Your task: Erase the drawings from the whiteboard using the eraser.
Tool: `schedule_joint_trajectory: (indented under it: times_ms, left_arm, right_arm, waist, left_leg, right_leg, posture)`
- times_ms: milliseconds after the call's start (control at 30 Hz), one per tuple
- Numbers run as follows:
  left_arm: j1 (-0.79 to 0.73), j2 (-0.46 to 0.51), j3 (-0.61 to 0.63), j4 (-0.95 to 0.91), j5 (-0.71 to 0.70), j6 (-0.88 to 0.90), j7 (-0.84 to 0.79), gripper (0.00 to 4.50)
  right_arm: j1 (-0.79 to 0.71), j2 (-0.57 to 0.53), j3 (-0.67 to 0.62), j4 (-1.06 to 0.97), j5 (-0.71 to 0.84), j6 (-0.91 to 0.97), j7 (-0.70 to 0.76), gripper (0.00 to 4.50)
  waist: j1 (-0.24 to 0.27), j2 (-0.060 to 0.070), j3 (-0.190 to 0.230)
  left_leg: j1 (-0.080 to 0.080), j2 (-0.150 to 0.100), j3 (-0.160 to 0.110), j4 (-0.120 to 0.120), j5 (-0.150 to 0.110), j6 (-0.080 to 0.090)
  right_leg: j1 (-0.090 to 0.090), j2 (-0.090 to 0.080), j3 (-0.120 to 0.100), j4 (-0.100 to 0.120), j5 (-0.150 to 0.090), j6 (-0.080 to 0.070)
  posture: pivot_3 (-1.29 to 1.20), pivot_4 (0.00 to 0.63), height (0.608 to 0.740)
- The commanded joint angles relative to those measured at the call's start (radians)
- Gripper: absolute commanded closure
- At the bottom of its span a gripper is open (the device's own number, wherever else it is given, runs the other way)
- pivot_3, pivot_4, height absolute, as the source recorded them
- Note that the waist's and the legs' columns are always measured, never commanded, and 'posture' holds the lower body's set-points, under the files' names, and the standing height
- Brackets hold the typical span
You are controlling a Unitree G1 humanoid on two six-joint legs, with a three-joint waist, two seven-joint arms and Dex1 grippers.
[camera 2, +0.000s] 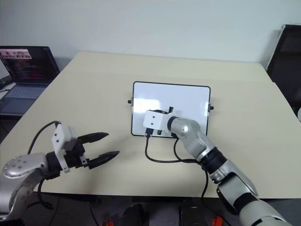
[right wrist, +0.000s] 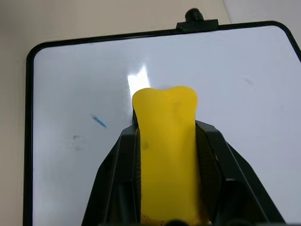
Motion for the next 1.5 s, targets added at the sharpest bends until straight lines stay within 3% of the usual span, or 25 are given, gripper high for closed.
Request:
schedule_joint_trajectory:
  times_ms: [33, 133, 333, 500, 800, 1000, 1133, 1200, 1333, 1500]
  left_arm:
    - [0.008, 0.008, 0.038, -0.081, -0.041, 0.025, 0.028, 0.00]
    - [0.011, 0.012, 0.043, -0.109, -0.058, 0.047, 0.045, 0.00]
    - [-0.003, 0.017, 0.061, -0.122, -0.079, 0.079, 0.083, 0.00]
    - [-0.110, 0.016, 0.004, 0.017, -0.020, 0.061, 0.105, 0.00]
    - [-0.192, -0.006, -0.060, 0.127, 0.024, -0.001, 0.065, 0.00]
    - [-0.190, -0.005, -0.072, 0.066, -0.003, 0.002, 0.039, 0.00]
    - [-0.187, 0.009, -0.064, -0.002, -0.040, 0.026, 0.024, 0.00]
    - [-0.219, 0.021, -0.085, -0.014, -0.047, 0.019, -0.005, 0.00]
    - [-0.338, 0.014, -0.169, 0.021, -0.044, -0.021, -0.092, 0.00]
    - [-0.549, -0.094, -0.340, 0.159, 0.015, -0.082, -0.166, 0.00]
  right_arm:
    - [0.043, -0.041, 0.039, -0.017, -0.019, 0.000, 0.101, 3.27]
    - [0.054, -0.042, 0.054, -0.043, -0.023, -0.008, 0.136, 3.27]
    - [0.018, 0.033, 0.009, -0.006, -0.041, -0.049, 0.012, 3.27]
    - [0.025, 0.066, 0.023, 0.002, -0.050, -0.034, 0.014, 3.27]
    - [0.086, -0.058, -0.105, -0.186, 0.007, 0.010, 0.071, 3.27]
    - [0.223, -0.077, -0.305, -0.565, 0.201, 0.219, 0.151, 3.27]
    - [0.312, -0.098, -0.409, -0.733, 0.285, 0.389, 0.157, 3.27]
    - [0.387, -0.102, -0.519, -0.827, 0.316, 0.510, 0.123, 3.27]
    - [0.520, -0.074, -0.705, -0.959, 0.335, 0.732, 0.030, 3.27]
    - [0.617, -0.023, -0.802, -0.990, 0.351, 0.865, -0.070, 3.27]
  waist:
    - [-0.001, 0.000, 0.000]
    - [-0.003, 0.000, 0.000]
    - [-0.006, 0.000, 0.000]
    - [-0.002, 0.001, 0.000]
    - [0.003, 0.001, 0.001]
    - [-0.002, 0.001, 0.001]
    - [0.000, 0.001, 0.001]
    - [0.003, 0.001, 0.001]
    - [0.014, 0.001, 0.001]
    - [0.020, 0.001, 0.001]
  left_leg:
    - [0.000, 0.000, 0.000, 0.000, 0.000, 0.000]
    - [0.000, 0.000, 0.000, 0.000, 0.000, 0.000]
    - [0.000, 0.000, -0.001, 0.000, 0.000, 0.000]
    - [0.000, 0.000, -0.001, 0.000, 0.000, 0.000]
    - [-0.002, 0.000, -0.003, -0.003, 0.000, 0.000]
    - [-0.002, 0.000, -0.003, -0.004, 0.000, -0.001]
    - [-0.002, 0.000, -0.004, -0.005, -0.001, -0.001]
    - [-0.002, 0.000, -0.004, -0.004, -0.001, -0.001]
    - [-0.002, -0.001, -0.004, -0.003, -0.001, -0.002]
    - [-0.002, -0.001, -0.004, -0.002, -0.001, -0.002]
  right_leg:
    - [0.000, 0.000, 0.000, 0.000, 0.000, 0.000]
    - [0.001, 0.000, 0.000, 0.000, 0.000, 0.000]
    - [0.000, 0.001, 0.000, 0.002, 0.000, 0.000]
    - [0.000, 0.001, 0.000, 0.001, -0.001, -0.001]
    - [-0.001, 0.001, -0.003, 0.000, -0.003, -0.002]
    - [-0.002, 0.001, -0.003, 0.003, -0.006, -0.002]
    - [-0.001, 0.001, -0.004, 0.003, -0.008, -0.002]
    - [-0.001, 0.001, -0.004, 0.003, -0.008, -0.003]
    - [0.000, 0.000, -0.004, 0.003, -0.008, -0.003]
    - [0.000, 0.000, -0.004, 0.003, -0.008, -0.003]
  posture:
    - [0.00, 0.150, 0.740]
    - [0.00, 0.150, 0.740]
    - [0.00, 0.150, 0.740]
    - [0.00, 0.150, 0.740]
    - [0.00, 0.150, 0.740]
    - [0.00, 0.150, 0.740]
    - [0.00, 0.150, 0.740]
    - [0.00, 0.150, 0.740]
    - [0.00, 0.150, 0.740]
    - [0.00, 0.150, 0.740]
